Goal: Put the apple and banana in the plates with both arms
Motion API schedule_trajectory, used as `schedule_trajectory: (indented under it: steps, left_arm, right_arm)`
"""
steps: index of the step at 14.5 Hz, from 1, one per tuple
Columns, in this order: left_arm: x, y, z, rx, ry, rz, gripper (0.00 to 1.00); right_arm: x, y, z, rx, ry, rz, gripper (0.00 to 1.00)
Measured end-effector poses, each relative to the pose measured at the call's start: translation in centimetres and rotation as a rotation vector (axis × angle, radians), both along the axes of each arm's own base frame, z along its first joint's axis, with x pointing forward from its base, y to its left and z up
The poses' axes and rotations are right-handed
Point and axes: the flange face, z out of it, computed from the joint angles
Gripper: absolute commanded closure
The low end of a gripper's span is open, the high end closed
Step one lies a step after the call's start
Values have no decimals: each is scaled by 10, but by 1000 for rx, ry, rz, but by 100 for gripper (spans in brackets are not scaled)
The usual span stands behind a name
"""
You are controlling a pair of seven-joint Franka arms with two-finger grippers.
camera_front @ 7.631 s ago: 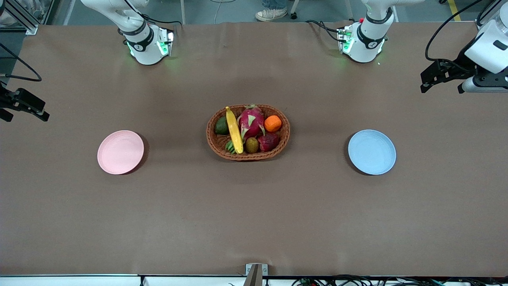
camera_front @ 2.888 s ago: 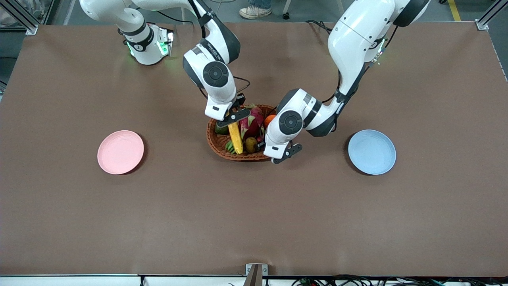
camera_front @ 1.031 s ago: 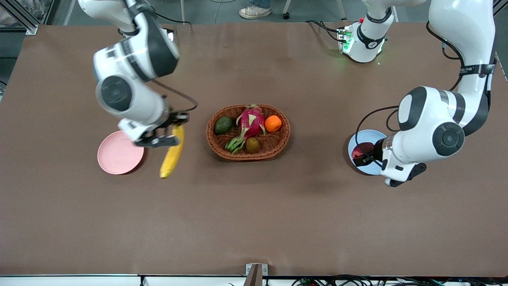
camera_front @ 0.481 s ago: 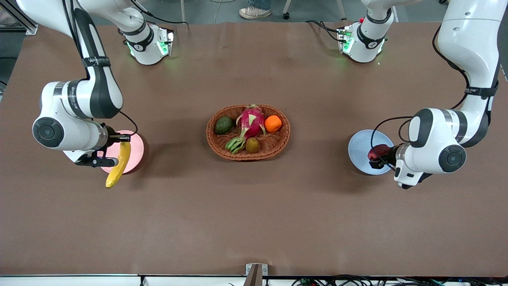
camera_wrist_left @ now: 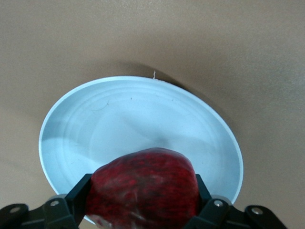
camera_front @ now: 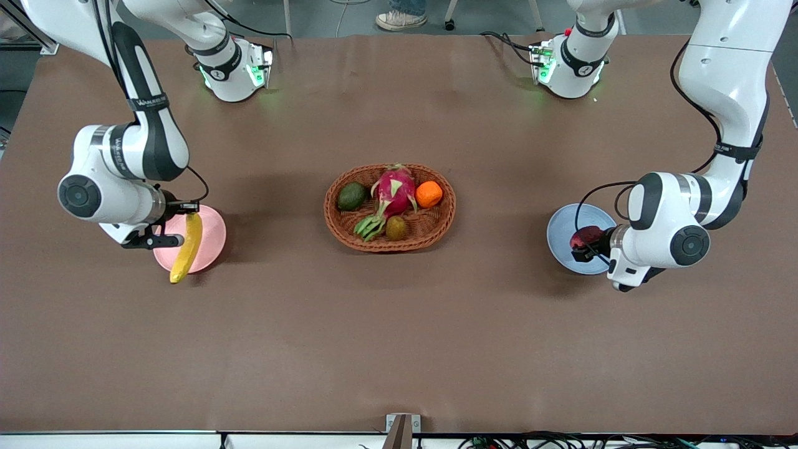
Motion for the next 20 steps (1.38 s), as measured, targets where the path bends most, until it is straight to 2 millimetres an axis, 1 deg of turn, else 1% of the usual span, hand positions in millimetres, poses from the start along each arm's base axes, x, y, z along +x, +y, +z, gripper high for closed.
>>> schedule_trajectory:
  steps: [2, 3, 5, 6, 7, 8, 10, 12, 13, 14, 15, 16, 17, 19, 20]
  left_arm:
    - [2, 0, 4, 0, -8, 0, 0]
    - [4, -1, 9, 0, -18, 0, 0]
    - [10, -3, 29, 0, -47, -2, 0]
    - [15, -4, 46, 2, -57, -5, 0]
    - [20, -5, 65, 4, -64, -8, 0]
    - [26, -5, 88, 6, -76, -9, 0]
    - [37, -4, 135, 10, -107, -9, 0]
    - [45, -7, 174, 11, -156, -11, 0]
    - [47, -9, 188, 10, -177, -14, 0]
    - [48, -10, 198, 10, -190, -17, 0]
    - [50, -11, 205, 8, -204, -23, 0]
    - [52, -11, 211, 5, -216, -34, 0]
    - [53, -12, 215, 3, -225, -42, 0]
    - [55, -13, 220, -1, -236, -57, 0]
    - [55, -15, 224, -4, -242, -60, 0]
  right_arm:
    - [-11, -8, -5, -5, 10, -5, 98]
    - [-14, -12, -6, -7, 14, -9, 97]
    - [-19, -18, -10, -9, 24, -13, 96]
    - [-21, -19, -12, -10, 30, -12, 93]
    - [-24, -18, -15, -11, 36, -12, 82]
    - [-26, -18, -17, -11, 42, -11, 68]
    - [-28, -18, -19, -11, 44, -10, 0]
    - [-27, -19, -18, -11, 40, -12, 0]
    - [-25, -20, -13, -10, 26, -15, 0]
    - [-20, -22, -1, -7, 0, -18, 0]
    - [-13, -25, 17, -3, -23, -24, 0]
    - [-4, -27, 42, 1, -34, -30, 0]
    - [6, -29, 74, 4, -45, -36, 0]
    - [26, -31, 148, 8, -87, -40, 0]
    - [33, -31, 182, 9, -113, -40, 0]
